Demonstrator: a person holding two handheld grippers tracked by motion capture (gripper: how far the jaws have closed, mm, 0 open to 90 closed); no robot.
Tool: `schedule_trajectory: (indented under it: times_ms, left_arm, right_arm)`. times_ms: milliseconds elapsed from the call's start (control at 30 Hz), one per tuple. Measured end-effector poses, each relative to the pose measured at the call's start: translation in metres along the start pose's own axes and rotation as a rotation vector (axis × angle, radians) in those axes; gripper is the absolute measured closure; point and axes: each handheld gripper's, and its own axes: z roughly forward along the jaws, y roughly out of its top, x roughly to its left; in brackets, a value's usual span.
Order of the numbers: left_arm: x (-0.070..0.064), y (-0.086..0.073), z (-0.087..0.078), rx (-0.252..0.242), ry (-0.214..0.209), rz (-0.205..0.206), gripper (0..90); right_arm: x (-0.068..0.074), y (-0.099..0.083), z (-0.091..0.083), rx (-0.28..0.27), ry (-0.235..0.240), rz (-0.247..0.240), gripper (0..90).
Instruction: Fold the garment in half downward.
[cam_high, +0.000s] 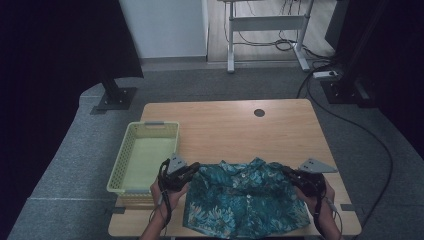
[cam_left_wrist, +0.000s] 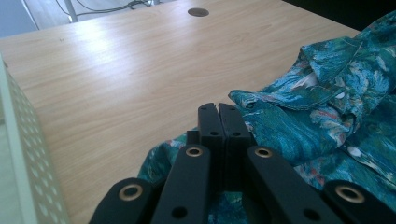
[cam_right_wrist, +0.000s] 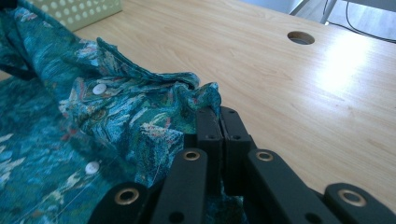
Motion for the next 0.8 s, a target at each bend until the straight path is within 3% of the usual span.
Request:
schedule_trajectory:
  times_ms: [200, 567, 800]
  left_arm:
    - [-0.006, -0.011, -0.005, 0.007, -0.011, -0.001, 89.4]
    - [-0.019, -0.044, -0.016, 0.031, -0.039, -0.013, 89.4]
    - [-0.028, -0.058, -0.022, 0.068, -0.041, 0.003, 89.3]
  right_arm:
    - [0.006, -0.011, -0.007, -0.001, 0.013, -0.004, 87.1]
    - [0.018, -0.048, -0.015, 0.041, 0.045, 0.008, 87.0]
    - [0.023, -0.063, -0.021, 0.069, 0.066, 0.009, 86.8]
